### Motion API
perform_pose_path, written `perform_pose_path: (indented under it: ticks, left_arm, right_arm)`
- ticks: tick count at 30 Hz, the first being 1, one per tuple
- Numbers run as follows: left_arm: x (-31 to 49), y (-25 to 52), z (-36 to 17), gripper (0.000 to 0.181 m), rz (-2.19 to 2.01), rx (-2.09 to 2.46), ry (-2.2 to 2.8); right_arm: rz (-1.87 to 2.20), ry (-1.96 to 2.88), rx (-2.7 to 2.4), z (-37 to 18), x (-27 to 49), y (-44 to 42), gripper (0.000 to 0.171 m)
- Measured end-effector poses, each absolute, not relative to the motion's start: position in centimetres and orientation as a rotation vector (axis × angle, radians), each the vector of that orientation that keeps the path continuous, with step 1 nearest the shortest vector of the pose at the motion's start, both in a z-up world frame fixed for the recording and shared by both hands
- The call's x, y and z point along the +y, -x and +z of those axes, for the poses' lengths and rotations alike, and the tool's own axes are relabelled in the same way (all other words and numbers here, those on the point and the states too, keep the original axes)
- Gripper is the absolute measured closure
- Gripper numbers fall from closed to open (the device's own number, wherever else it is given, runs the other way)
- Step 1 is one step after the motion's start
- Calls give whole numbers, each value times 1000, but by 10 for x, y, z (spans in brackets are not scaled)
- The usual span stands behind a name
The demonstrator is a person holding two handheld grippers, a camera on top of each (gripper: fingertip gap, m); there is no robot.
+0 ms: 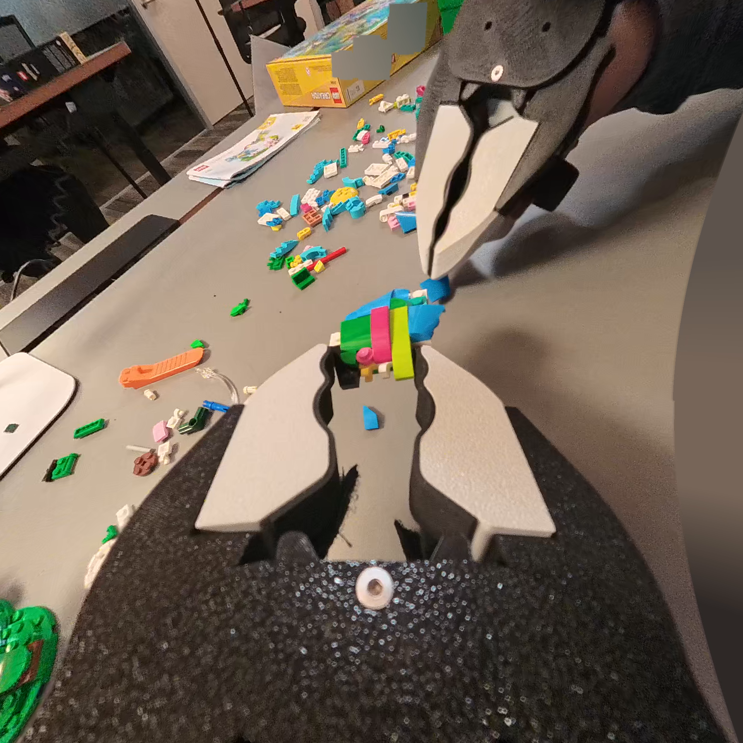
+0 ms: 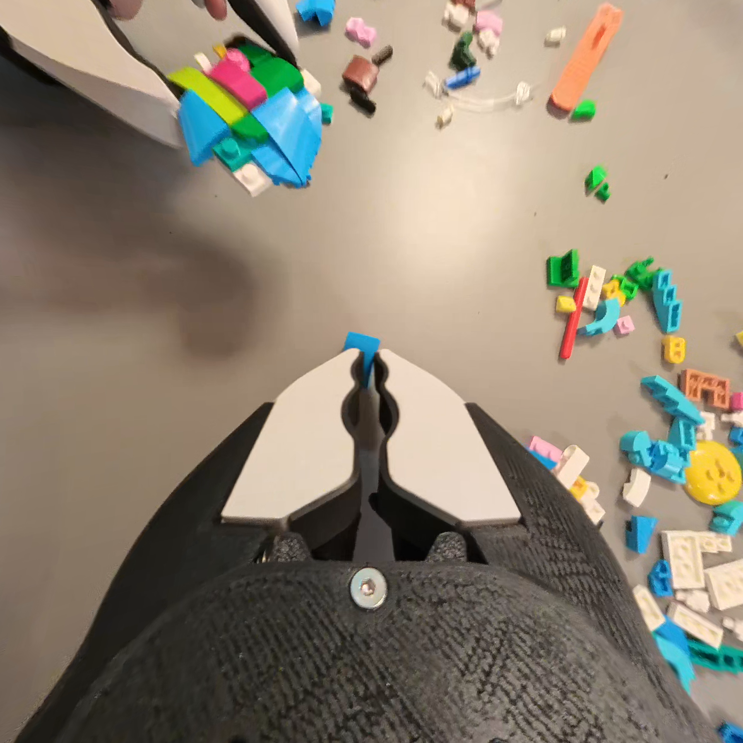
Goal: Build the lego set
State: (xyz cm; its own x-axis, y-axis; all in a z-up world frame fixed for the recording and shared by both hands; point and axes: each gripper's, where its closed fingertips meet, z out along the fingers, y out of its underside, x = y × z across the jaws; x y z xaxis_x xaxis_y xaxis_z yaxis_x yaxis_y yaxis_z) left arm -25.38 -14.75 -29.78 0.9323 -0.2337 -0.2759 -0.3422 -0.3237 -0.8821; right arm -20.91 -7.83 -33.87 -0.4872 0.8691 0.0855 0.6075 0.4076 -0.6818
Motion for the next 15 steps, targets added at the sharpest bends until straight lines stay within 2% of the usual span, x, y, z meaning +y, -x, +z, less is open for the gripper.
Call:
perform_pose_path:
  ticks: [1, 6, 11, 15]
  left_arm:
    - [-148, 254, -297, 143, 120, 421, 1915]
    - [-150, 256, -292, 143, 123, 413, 1903]
    - [-154, 258, -290, 144, 152, 418, 1916]
    - [-155, 259, -290, 144, 148, 419, 1914]
  right_arm:
    - [847, 1221, -2243, -333, -80, 211, 171]
    - [860, 1126, -2297, -320, -80, 219, 171]
    - [752, 1370, -2397, -341, -75, 196, 143]
    - [768, 1415, -2319, -345, -78, 190, 143]
